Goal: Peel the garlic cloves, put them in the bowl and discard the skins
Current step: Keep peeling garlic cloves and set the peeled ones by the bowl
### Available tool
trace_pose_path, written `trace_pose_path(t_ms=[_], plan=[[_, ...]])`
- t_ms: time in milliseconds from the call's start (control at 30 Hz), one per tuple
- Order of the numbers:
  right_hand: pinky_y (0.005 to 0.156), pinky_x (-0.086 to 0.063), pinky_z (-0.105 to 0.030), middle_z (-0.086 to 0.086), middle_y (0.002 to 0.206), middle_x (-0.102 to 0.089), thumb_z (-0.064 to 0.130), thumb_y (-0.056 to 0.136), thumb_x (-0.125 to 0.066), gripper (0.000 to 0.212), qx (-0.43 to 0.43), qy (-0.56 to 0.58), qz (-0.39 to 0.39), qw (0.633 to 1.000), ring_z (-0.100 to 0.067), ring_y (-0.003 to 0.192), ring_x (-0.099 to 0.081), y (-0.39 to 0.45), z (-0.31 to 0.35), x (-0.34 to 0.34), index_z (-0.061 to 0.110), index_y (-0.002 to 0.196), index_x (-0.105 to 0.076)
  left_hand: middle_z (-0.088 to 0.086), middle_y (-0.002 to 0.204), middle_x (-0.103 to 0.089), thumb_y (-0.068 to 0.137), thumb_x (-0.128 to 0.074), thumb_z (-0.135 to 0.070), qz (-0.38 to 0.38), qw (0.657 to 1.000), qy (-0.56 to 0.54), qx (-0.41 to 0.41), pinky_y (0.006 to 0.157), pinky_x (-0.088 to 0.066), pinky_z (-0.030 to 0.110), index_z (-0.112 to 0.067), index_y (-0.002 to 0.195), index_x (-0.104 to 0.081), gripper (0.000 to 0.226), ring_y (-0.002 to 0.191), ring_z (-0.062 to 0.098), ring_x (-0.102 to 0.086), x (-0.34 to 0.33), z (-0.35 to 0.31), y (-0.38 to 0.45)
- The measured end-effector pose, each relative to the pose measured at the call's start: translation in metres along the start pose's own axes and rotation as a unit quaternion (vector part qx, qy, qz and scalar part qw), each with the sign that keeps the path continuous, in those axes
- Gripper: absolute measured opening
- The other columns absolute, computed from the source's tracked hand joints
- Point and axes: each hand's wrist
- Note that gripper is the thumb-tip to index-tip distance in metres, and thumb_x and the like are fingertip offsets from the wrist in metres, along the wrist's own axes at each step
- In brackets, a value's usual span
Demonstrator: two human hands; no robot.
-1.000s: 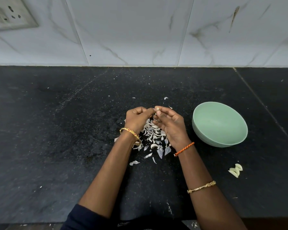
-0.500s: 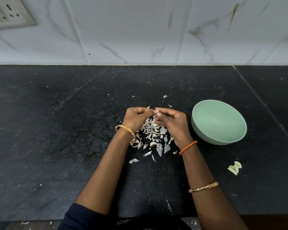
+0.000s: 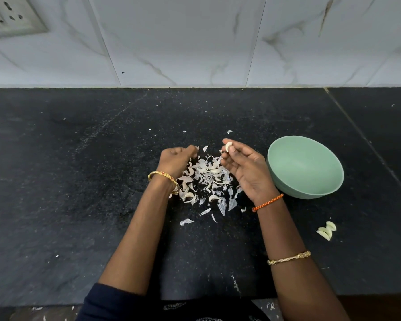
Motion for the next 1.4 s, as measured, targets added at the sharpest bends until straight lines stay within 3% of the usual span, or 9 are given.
trace_pose_path(t_ms=[233,333,433,567,700,1033,1200,1300,1400], plan=[[0.072,-0.056,-0.021,-0.007,0.088,-0.070,-0.002,0.089,-0.058,0.020,0.005,-0.016,-0.020,1.000,-0.011,0.079,-0.067,-0.003,0.007,0.003,0.005,0.106,-0.067,-0.009,0.062,-0.059,0.084,-0.071,-0.014,-0.009,0.998,0.011,-0.056,0.041,-0.034,0.002,-0.001,0.090,-0.072,0.015,0.038,-0.008,-0.046,0.012,-0.001,-0.002],[0.074,-0.056,-0.021,-0.008,0.089,-0.070,-0.003,0.087,-0.062,0.020,0.030,-0.051,-0.026,0.998,-0.013,0.080,-0.068,-0.004,0.011,0.003,0.006,0.104,-0.067,-0.005,0.068,-0.065,0.073,-0.081,-0.015,-0.026,0.997,0.015,-0.074,0.058,-0.044,0.011,-0.008,0.072,-0.069,0.014,0.061,-0.001,-0.057,0.012,-0.001,-0.001],[0.078,-0.057,-0.024,-0.010,0.092,-0.070,-0.005,0.084,-0.065,0.019,0.051,-0.089,-0.030,0.994,-0.015,0.084,-0.069,-0.005,0.013,0.002,0.007,0.098,-0.069,-0.001,0.074,-0.067,0.076,-0.080,-0.019,-0.053,0.995,0.018,-0.086,0.055,-0.042,0.010,-0.009,0.068,-0.065,0.019,0.063,0.000,-0.057,0.012,-0.002,0.002],[0.080,-0.055,-0.024,-0.008,0.094,-0.073,-0.003,0.081,-0.069,0.020,0.047,-0.147,-0.021,0.988,-0.014,0.088,-0.069,-0.006,0.009,0.001,0.012,0.096,-0.072,0.001,0.084,-0.068,0.091,-0.063,-0.016,0.048,0.990,0.018,-0.129,0.043,-0.038,0.008,-0.007,0.103,-0.071,0.017,0.047,-0.004,-0.052,0.003,-0.004,-0.008],[0.071,-0.057,-0.021,-0.009,0.084,-0.073,-0.005,0.083,-0.065,0.017,0.038,-0.150,-0.012,0.988,-0.015,0.075,-0.071,-0.007,0.006,-0.004,0.007,0.093,-0.071,-0.001,0.078,-0.071,0.084,-0.070,-0.016,0.118,0.980,-0.009,-0.157,0.047,-0.044,0.012,-0.009,0.100,-0.071,0.018,0.056,0.002,-0.064,-0.014,-0.006,-0.018],[0.063,-0.056,-0.020,-0.015,0.080,-0.073,-0.002,0.085,-0.065,0.011,0.000,-0.152,-0.040,0.988,-0.017,0.070,-0.072,-0.011,0.010,-0.003,-0.006,0.096,-0.067,0.002,0.068,-0.072,0.081,-0.063,0.010,0.155,0.974,-0.154,-0.067,0.062,-0.056,0.015,0.002,0.091,-0.068,0.014,0.063,0.009,-0.070,-0.011,-0.005,-0.015],[0.066,-0.057,-0.025,0.001,0.065,-0.069,0.020,0.083,-0.074,0.013,0.061,-0.299,-0.134,0.943,-0.009,0.062,-0.066,-0.004,0.012,0.005,0.012,0.075,-0.068,0.006,0.069,-0.072,0.081,-0.066,0.004,0.132,0.970,-0.201,-0.025,0.058,-0.055,0.013,0.002,0.087,-0.068,0.006,0.062,0.012,-0.070,-0.006,-0.005,-0.012],[0.079,-0.057,-0.025,0.002,0.095,-0.071,0.006,0.087,-0.068,0.015,0.075,-0.320,-0.028,0.944,-0.012,0.090,-0.069,-0.003,0.014,0.003,0.015,0.098,-0.070,0.006,0.067,-0.071,0.081,-0.066,0.003,0.153,0.972,-0.175,-0.030,0.058,-0.054,0.013,0.002,0.086,-0.068,0.006,0.061,0.012,-0.070,-0.005,-0.005,-0.011],[0.082,-0.056,-0.024,-0.001,0.103,-0.072,0.007,0.083,-0.072,0.024,0.081,-0.338,0.052,0.936,-0.012,0.095,-0.069,-0.003,0.014,-0.004,0.016,0.105,-0.071,0.006,0.068,-0.071,0.082,-0.064,0.008,0.156,0.976,-0.145,-0.053,0.060,-0.055,0.014,0.003,0.085,-0.068,0.007,0.062,0.011,-0.069,-0.006,-0.005,-0.011]])
Point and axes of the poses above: each hand's wrist, its own y-axis towards the middle knuckle, its own x-axis out of the back of the hand, z = x × y
